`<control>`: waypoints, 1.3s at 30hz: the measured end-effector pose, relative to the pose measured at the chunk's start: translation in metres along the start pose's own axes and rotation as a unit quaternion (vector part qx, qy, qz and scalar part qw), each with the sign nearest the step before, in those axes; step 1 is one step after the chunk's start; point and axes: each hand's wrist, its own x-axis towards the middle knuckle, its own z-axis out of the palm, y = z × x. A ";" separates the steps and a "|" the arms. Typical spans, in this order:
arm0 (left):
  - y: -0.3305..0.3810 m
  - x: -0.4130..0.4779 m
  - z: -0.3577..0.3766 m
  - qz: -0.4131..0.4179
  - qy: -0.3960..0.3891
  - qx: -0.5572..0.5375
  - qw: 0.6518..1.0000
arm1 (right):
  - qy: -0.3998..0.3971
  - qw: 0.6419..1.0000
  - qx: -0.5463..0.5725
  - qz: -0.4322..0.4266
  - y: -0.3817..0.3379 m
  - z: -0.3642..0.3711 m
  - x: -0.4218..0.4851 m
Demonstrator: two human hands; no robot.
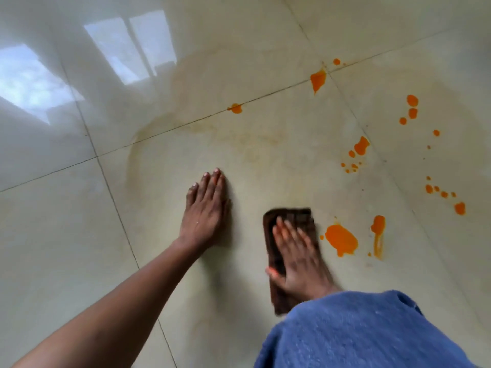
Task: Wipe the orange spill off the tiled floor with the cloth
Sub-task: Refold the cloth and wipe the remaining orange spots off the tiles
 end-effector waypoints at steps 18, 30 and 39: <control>0.075 0.037 0.017 0.031 -0.005 -0.004 0.999 | 0.068 0.963 -0.005 0.262 0.074 -0.010 0.031; 0.066 0.037 0.010 0.060 -0.060 0.009 0.996 | 0.060 0.978 -0.002 0.198 0.038 -0.005 0.070; 0.078 0.037 0.000 0.039 -0.088 0.016 0.995 | 0.107 0.884 0.054 0.452 0.142 -0.033 0.060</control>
